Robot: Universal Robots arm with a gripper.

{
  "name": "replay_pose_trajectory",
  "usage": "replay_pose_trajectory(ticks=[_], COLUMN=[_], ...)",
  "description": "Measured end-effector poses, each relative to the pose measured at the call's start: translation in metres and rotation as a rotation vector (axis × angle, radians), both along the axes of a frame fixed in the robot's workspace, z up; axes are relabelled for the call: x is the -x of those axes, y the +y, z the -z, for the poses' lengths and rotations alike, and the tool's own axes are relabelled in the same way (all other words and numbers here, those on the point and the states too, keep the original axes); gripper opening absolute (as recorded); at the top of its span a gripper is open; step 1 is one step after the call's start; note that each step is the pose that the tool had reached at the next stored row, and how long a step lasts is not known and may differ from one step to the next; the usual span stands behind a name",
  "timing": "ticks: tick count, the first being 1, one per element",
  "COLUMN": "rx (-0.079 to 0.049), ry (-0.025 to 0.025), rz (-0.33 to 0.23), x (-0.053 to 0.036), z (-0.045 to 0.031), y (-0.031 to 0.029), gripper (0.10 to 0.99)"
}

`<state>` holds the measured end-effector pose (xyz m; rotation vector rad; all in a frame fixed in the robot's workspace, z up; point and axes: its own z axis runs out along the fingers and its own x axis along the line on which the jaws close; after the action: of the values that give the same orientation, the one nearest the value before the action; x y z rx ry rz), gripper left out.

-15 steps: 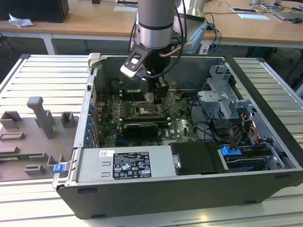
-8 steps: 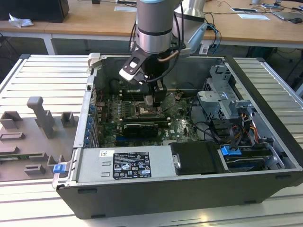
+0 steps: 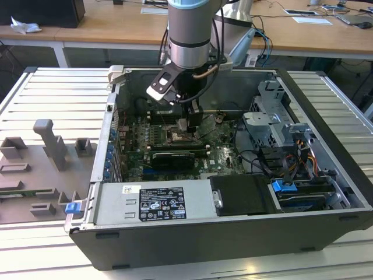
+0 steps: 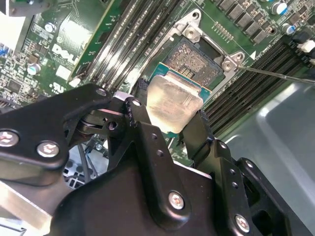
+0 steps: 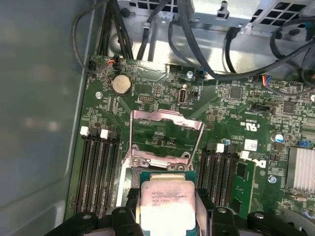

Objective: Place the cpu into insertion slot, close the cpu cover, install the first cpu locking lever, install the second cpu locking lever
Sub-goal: 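Place the cpu into insertion slot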

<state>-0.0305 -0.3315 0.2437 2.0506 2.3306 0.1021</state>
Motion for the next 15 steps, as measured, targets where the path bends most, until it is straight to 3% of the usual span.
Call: replay_pose_trajectory(ticks=[7,15], rx=[0.000,-0.001], ry=[0.0008,0.0009], rz=[0.028,0.060], x=[0.0006,0.0085], z=[0.0093,0.0218], y=[0.0037,0.0079], gripper=[0.533,0.533])
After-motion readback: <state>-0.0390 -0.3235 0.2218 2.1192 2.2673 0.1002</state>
